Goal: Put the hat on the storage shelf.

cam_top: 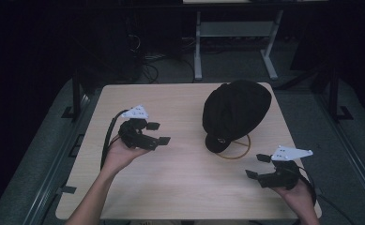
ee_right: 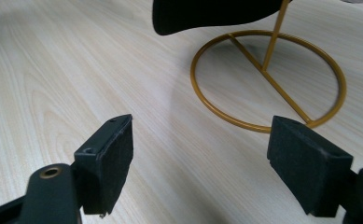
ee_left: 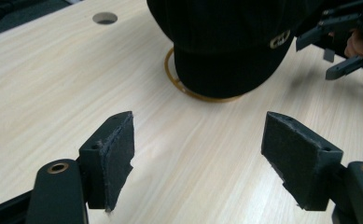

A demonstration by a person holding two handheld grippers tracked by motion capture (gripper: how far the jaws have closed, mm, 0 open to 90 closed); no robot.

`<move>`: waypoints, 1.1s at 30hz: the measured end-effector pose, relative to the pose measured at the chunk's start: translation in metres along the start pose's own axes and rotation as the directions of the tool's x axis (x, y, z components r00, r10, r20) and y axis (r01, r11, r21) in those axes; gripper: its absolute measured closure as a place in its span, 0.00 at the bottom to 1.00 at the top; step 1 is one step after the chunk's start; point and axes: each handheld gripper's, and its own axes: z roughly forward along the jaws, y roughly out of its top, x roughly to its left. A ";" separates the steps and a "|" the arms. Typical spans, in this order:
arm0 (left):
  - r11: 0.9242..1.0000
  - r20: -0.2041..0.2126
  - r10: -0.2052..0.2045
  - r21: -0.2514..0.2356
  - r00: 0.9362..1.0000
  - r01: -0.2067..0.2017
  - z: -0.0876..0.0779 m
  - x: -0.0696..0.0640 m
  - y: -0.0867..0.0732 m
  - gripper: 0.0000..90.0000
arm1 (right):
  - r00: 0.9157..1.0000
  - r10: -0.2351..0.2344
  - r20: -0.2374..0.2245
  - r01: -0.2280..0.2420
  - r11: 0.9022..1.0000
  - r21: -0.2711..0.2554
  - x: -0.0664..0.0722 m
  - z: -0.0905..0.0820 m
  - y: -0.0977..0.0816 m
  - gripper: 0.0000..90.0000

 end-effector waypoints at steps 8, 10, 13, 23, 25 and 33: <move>1.000 -0.018 0.000 0.008 1.000 0.000 -0.007 -0.004 -0.027 0.28 | 1.000 -0.016 0.005 0.016 1.000 0.008 0.005 0.003 0.003 0.25; 1.000 -0.024 0.004 0.008 1.000 -0.004 -0.008 -0.005 -0.030 0.28 | 1.000 -0.017 0.006 0.017 1.000 0.008 0.006 0.003 0.003 0.25; 1.000 -0.028 0.015 0.014 0.999 -0.015 -0.011 -0.008 -0.038 0.27 | 1.000 -0.016 0.008 0.016 1.000 0.007 0.005 0.002 0.003 0.25; 1.000 -0.053 0.023 -0.003 0.998 -0.023 -0.018 -0.010 -0.063 0.27 | 1.000 -0.010 0.011 0.010 1.000 0.012 0.006 0.003 0.002 0.25; 1.000 -0.058 0.018 -0.001 0.998 -0.018 -0.019 -0.010 -0.069 0.27 | 1.000 -0.012 0.010 0.011 1.000 0.015 0.005 0.004 0.003 0.25; 0.999 -0.080 -0.020 -0.035 0.997 0.017 -0.027 -0.004 -0.095 0.27 | 1.000 0.003 0.003 -0.003 1.000 0.006 0.007 0.006 0.002 0.25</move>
